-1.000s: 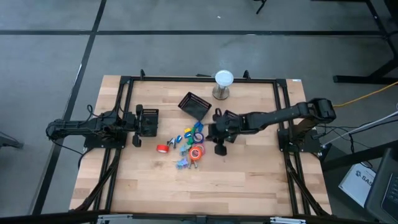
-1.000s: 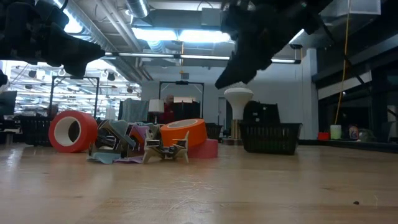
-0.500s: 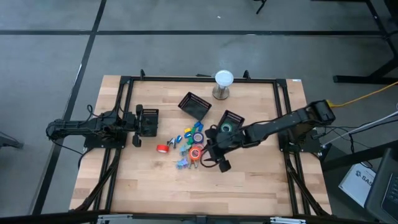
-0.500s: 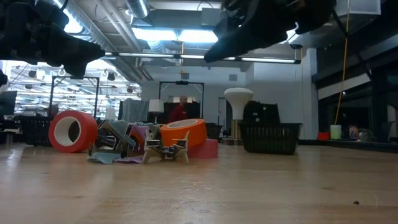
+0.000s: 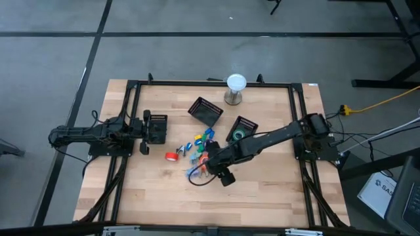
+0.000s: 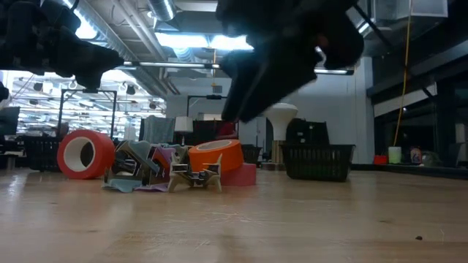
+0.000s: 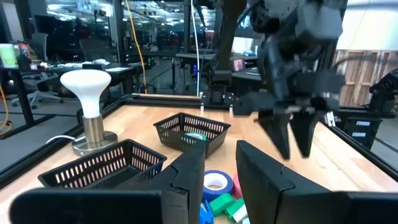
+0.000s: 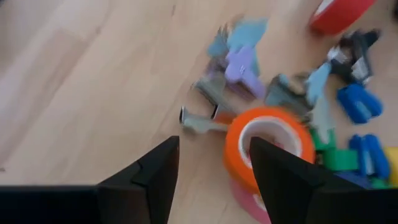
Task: Pick and place Stapler, Stapler remover, tape
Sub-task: Put the orange tape into the right black bin
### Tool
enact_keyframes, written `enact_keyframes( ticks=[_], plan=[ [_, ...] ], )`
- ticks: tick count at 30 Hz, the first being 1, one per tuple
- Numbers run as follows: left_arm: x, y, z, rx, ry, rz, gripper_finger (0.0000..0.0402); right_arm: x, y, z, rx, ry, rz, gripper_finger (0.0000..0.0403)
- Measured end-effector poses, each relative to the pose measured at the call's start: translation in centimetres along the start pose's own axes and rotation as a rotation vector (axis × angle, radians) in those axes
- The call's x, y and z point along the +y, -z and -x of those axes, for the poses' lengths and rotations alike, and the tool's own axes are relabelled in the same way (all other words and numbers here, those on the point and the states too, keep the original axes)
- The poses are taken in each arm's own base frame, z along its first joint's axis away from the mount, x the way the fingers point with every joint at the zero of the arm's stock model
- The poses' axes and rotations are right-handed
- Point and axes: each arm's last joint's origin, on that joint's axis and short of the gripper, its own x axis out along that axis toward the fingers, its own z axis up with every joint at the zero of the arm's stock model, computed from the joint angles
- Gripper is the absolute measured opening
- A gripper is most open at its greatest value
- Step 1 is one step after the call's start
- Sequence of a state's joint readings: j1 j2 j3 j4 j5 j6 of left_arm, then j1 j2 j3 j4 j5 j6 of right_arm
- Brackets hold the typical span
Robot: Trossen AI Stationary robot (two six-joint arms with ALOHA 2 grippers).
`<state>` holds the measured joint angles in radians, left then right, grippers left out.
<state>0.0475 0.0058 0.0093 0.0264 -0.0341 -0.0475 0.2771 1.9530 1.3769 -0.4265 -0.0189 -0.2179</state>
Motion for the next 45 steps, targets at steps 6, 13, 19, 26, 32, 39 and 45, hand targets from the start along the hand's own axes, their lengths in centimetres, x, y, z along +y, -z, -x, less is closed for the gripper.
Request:
enact_keyframes(
  ticks=[6,13,19,26,32,39,45],
  plan=[
    [0.0,0.1,0.0,0.008,0.0,0.0,0.0088,-0.4,0.7,-1.9,0.038,-0.004,0.065,0.0202],
    [0.0,0.1,0.0,0.008,0.0,0.0,0.0088,-1.2,1.0,-2.4,0.065,0.084,0.09,0.0202],
    [0.0,0.1,0.0,0.009,0.0,0.0,0.0088,-1.4,0.9,-2.4,0.059,0.11,0.138,0.0202],
    [0.0,0.1,0.0,0.008,0.0,0.0,0.0088,-1.5,1.2,-2.4,0.081,0.103,0.137,0.0201],
    [0.0,0.1,0.0,0.008,0.0,0.0,0.0088,-2.0,1.6,-2.4,0.114,0.107,0.125,0.0165],
    [0.0,0.1,0.0,0.008,0.001,0.0,0.0088,-2.1,1.7,-2.3,0.133,0.141,0.123,0.0072],
    [0.0,0.1,0.0,0.009,0.001,0.0,0.0088,-2.1,1.7,-2.3,0.134,0.14,0.124,0.0038]
  ],
)
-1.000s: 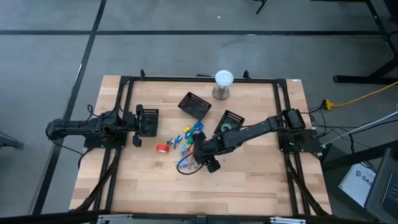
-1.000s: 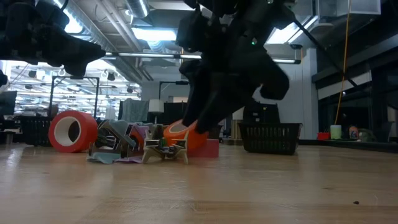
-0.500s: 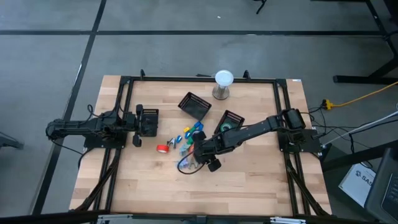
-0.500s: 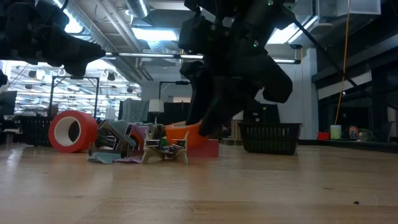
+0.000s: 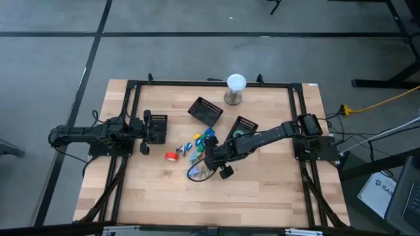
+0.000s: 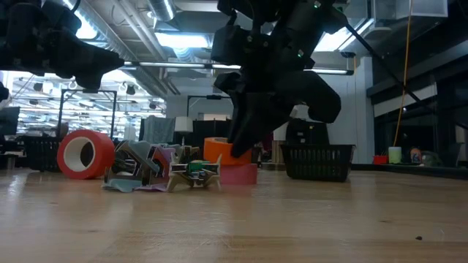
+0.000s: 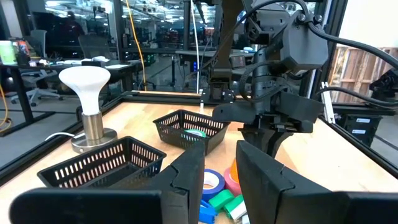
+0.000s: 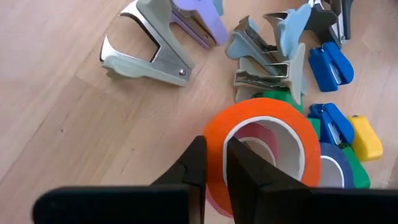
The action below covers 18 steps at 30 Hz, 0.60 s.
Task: Pick and place Stapler, Stapler remover, tape
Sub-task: Put the orange tape into the right black bin
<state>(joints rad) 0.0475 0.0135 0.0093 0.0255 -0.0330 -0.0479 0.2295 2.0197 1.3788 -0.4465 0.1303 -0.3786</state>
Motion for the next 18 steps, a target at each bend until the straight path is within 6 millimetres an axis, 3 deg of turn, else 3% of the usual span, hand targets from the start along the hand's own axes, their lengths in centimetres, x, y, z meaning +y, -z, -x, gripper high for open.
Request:
enact_keyframes(
  ticks=[7,18],
  plan=[
    [0.0,0.0,0.0,0.0,0.0,0.0,0.0088,0.0,0.0,0.9,-0.032,-0.09,-0.011,0.0038],
    [0.0,0.0,0.0,0.001,0.0,0.0,0.0088,-0.9,-0.4,5.5,-0.085,-0.073,-0.045,0.0038]
  ],
)
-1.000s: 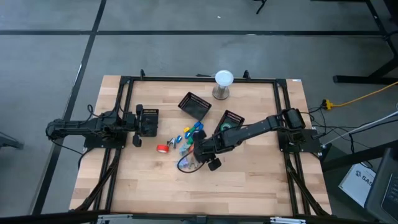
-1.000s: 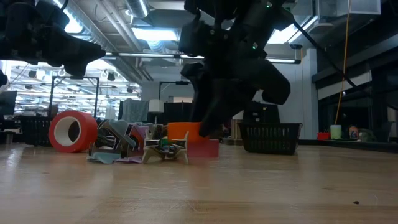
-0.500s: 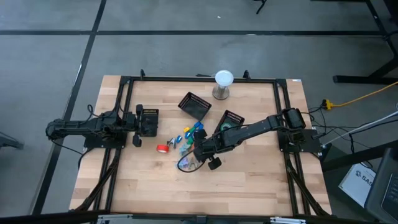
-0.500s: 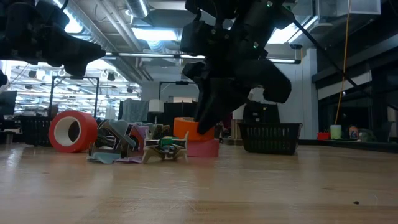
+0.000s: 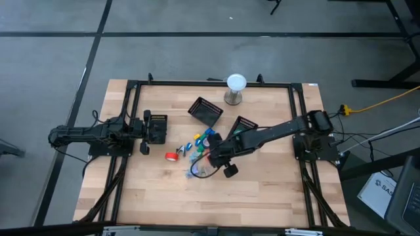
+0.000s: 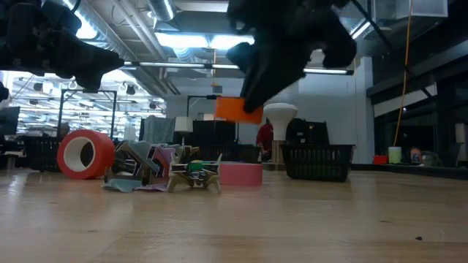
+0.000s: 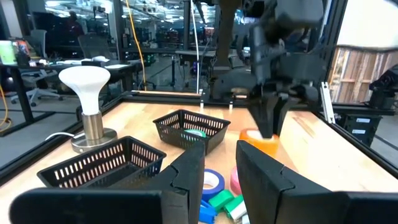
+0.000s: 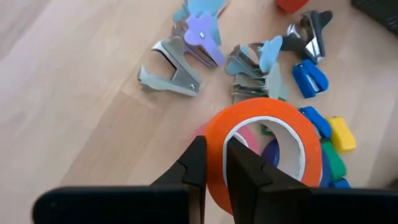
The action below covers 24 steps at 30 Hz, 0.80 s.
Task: Pick and place Stapler, Stapler remover, tape
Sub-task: Put the orange tape into the right black bin
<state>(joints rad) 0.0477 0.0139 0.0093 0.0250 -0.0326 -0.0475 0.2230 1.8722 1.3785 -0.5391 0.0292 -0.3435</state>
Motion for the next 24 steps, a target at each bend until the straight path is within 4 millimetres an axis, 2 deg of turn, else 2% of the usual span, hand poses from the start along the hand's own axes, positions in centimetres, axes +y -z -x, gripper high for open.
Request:
enact_keyframes(
  ticks=[11,17,24],
  plan=[
    [0.0,0.0,0.0,-0.001,0.0,0.0,0.0088,-1.8,0.6,5.0,-0.047,-0.007,-0.08,0.0038],
    [0.0,0.0,0.0,-0.001,0.0,0.0,0.0088,-2.7,1.5,5.8,-0.003,-0.008,-0.128,0.0039],
    [0.0,0.0,0.0,-0.001,0.0,0.0,0.0088,-2.7,1.9,6.0,0.031,-0.019,-0.155,0.0039]
  ],
)
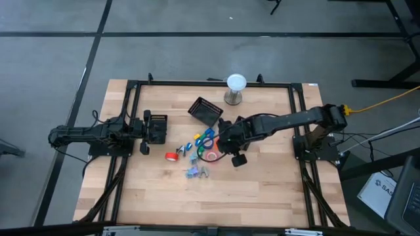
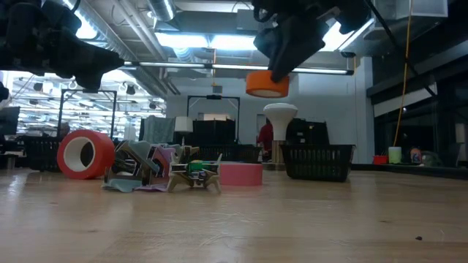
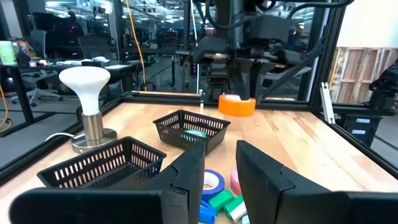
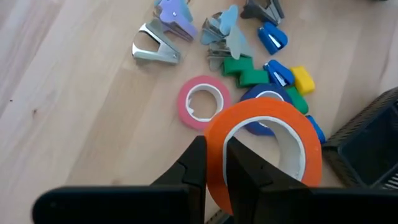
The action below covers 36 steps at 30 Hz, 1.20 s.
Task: Pick and place Stapler, Stapler remover, tape
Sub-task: Put the orange tape into the right black bin
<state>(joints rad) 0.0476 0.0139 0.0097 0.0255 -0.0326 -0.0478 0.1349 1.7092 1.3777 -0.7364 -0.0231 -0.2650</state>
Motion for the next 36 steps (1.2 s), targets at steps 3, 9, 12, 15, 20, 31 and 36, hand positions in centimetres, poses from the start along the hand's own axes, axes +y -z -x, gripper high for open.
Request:
enact_keyframes(
  ticks=[3,9,12,15,20,31,36],
  plan=[
    [0.0,0.0,0.0,-0.001,0.0,0.0,0.0088,0.1,-0.1,0.2,-0.012,-0.002,-0.012,0.0039],
    [0.0,0.0,0.0,0.0,0.0,-0.001,0.0088,1.3,-0.8,0.9,-0.073,-0.011,-0.094,0.0039],
    [0.0,0.0,0.0,0.0,0.0,0.0,0.0088,2.1,-1.1,1.4,-0.097,-0.022,-0.111,0.0039],
    [0.0,0.0,0.0,0.0,0.0,0.0,0.0088,2.7,-1.2,2.3,-0.113,-0.031,-0.117,0.0039],
    [0.0,0.0,0.0,0.002,0.0,0.0,0.0088,2.9,-1.0,4.3,-0.149,-0.026,-0.156,0.0039],
    [0.0,0.0,0.0,0.003,0.0,0.0,0.0088,2.7,0.1,9.4,-0.233,0.048,-0.248,0.0039],
    [0.0,0.0,0.0,0.003,0.0,0.0,0.0088,2.6,0.8,10.5,-0.215,0.13,-0.321,0.0039]
  ],
)
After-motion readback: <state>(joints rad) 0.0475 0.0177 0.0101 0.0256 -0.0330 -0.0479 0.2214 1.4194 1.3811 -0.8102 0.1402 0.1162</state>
